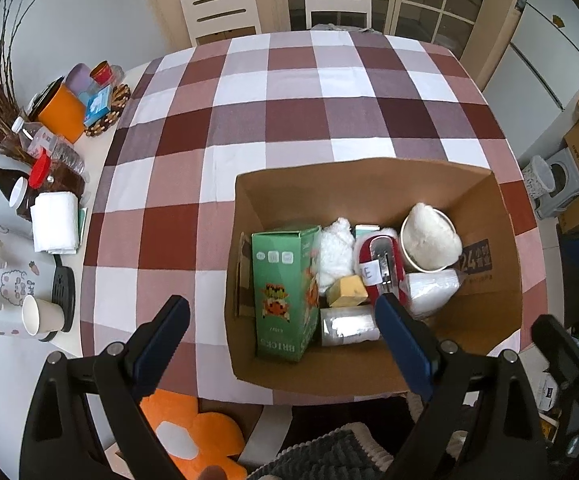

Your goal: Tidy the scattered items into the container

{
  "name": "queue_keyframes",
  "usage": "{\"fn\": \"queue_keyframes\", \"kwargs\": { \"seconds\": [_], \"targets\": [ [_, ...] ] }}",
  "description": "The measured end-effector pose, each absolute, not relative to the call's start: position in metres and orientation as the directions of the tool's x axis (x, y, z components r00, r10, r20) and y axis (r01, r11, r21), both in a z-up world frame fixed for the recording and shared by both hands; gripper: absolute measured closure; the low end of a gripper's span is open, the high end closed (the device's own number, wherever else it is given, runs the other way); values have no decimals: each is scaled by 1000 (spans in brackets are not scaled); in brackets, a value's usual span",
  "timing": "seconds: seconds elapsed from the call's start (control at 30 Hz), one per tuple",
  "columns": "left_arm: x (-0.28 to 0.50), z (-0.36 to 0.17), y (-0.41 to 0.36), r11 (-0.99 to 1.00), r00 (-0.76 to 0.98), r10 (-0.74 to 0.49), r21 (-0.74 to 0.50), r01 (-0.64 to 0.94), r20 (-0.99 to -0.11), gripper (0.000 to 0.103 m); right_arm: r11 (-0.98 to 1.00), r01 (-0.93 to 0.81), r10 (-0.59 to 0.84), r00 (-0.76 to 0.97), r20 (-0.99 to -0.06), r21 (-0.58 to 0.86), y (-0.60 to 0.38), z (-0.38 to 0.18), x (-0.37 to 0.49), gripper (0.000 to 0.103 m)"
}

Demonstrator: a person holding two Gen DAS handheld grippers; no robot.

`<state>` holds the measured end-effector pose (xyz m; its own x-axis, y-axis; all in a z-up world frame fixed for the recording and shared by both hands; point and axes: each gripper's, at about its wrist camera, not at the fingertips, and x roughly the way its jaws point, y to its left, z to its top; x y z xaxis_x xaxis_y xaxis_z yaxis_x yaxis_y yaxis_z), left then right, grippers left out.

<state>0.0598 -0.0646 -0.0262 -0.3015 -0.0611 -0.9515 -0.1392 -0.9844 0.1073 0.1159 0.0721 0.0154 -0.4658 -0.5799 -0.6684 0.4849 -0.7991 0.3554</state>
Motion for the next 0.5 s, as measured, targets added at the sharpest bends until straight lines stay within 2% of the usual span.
{"fn": "queue_keyframes", "kwargs": {
  "seconds": [0.5],
  "targets": [
    [72, -28, -62, -983, -296, -66, 112, -143, -953, 8, -802, 470, -582, -475, -660, 369, 81, 13, 127, 11]
  ]
}}
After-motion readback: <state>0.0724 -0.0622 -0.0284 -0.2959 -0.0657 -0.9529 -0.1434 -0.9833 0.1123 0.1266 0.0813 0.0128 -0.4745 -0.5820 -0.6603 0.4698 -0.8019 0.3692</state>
